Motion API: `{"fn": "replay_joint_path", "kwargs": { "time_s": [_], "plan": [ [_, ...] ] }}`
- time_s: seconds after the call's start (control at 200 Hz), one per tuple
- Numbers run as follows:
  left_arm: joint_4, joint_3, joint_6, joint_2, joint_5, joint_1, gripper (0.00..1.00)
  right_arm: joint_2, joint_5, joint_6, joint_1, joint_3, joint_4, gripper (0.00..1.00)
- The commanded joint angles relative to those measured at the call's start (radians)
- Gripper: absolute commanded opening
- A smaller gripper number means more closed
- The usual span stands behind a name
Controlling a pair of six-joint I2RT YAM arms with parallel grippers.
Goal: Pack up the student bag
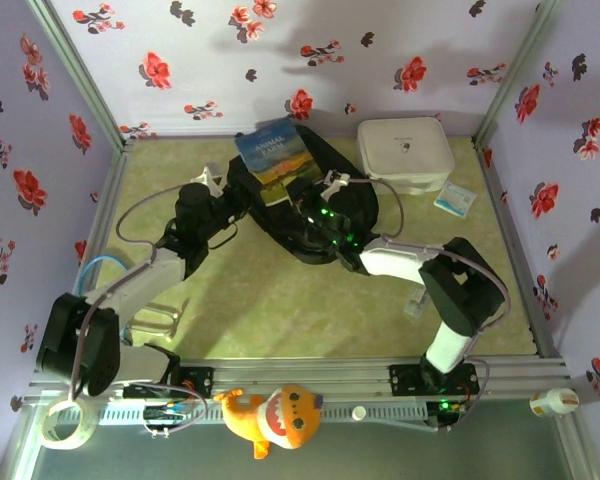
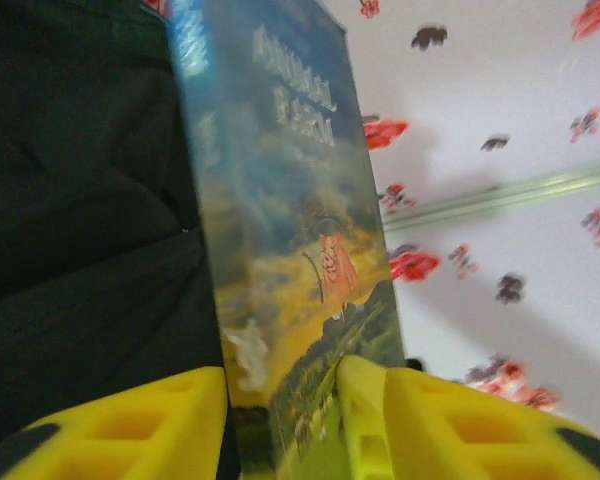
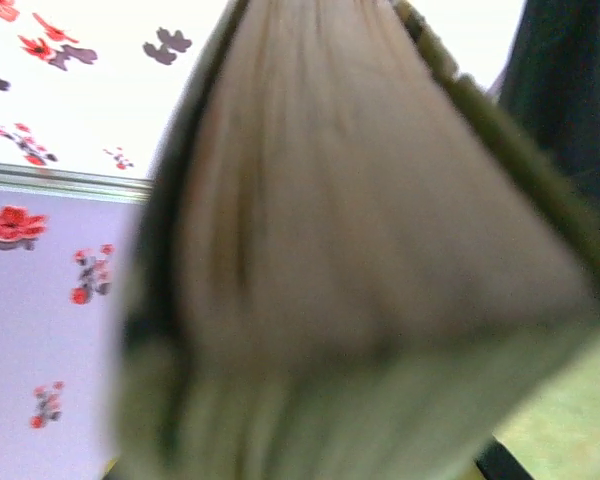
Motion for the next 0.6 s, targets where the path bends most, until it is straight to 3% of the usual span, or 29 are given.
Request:
{"fn": "replay_joint_path", "kwargs": {
  "time_s": [0.0, 0.235, 0.43, 0.595],
  "plan": [
    [-0.224, 0.046, 0.234, -0.044, -0.016, -0.013, 0.65, -0.143, 0.044, -0.181, -0.041, -0.034, -0.07, 0.09],
    [-0.506, 0.208, 0.619, 0.038, -0.001, -0.105, 0.88, -0.423, 0.112, -0.451, -0.13, -0.081, -0.494, 0.07],
    [-0.627, 0.368, 0.841, 0.183, -0.027, -0.223, 0.92, -0.607, 0.267, -0.587, -0.191, -0.075, -0.842, 0.07],
    [-0.663, 0.441, 0.986, 0.296, -0.101, -0.326, 0.94, -0.734, 0.318, -0.616, -0.258, -0.112, -0.968, 0.07]
  ]
}}
